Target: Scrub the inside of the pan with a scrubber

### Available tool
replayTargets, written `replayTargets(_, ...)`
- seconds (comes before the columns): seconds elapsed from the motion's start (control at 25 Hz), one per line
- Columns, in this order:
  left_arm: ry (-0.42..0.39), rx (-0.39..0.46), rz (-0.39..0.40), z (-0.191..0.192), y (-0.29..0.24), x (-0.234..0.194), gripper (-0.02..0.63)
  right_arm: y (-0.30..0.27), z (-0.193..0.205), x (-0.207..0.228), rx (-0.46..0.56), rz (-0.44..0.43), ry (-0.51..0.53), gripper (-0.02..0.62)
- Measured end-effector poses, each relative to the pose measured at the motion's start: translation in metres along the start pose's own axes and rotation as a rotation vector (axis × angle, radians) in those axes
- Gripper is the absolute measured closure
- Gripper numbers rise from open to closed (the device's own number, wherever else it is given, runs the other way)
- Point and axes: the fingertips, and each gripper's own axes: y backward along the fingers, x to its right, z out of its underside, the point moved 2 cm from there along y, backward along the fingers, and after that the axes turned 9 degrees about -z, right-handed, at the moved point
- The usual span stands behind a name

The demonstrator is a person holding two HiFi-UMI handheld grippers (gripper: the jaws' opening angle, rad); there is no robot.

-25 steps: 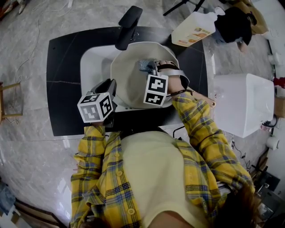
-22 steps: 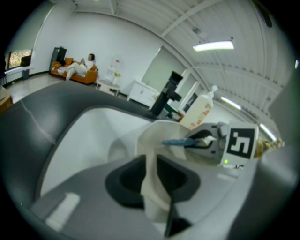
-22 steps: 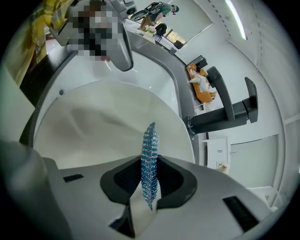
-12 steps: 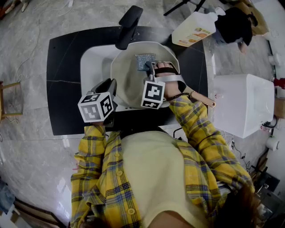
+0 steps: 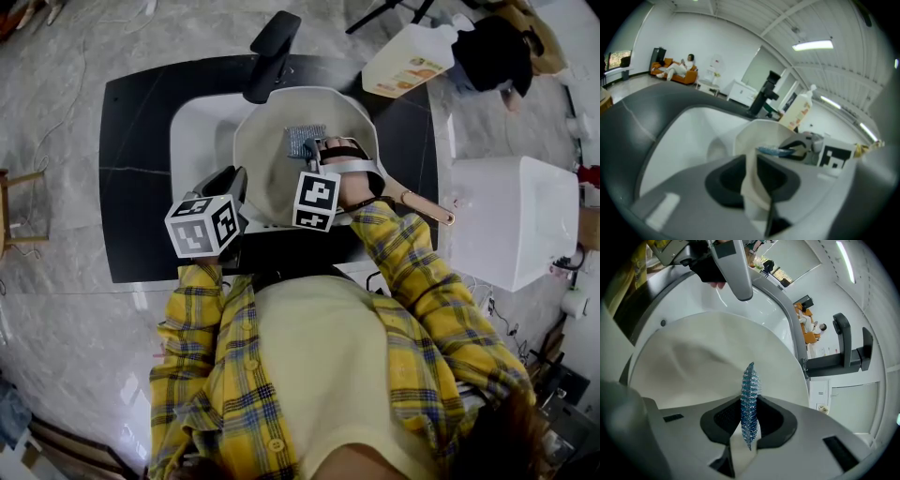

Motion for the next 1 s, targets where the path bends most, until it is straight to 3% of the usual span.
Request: replayTargets(1.0, -0.025, -0.01, 0.035, 0.002, 0.004, 0.003, 0.532, 0.018, -0.02, -0.057, 0.028, -0.29, 0.005, 0.512)
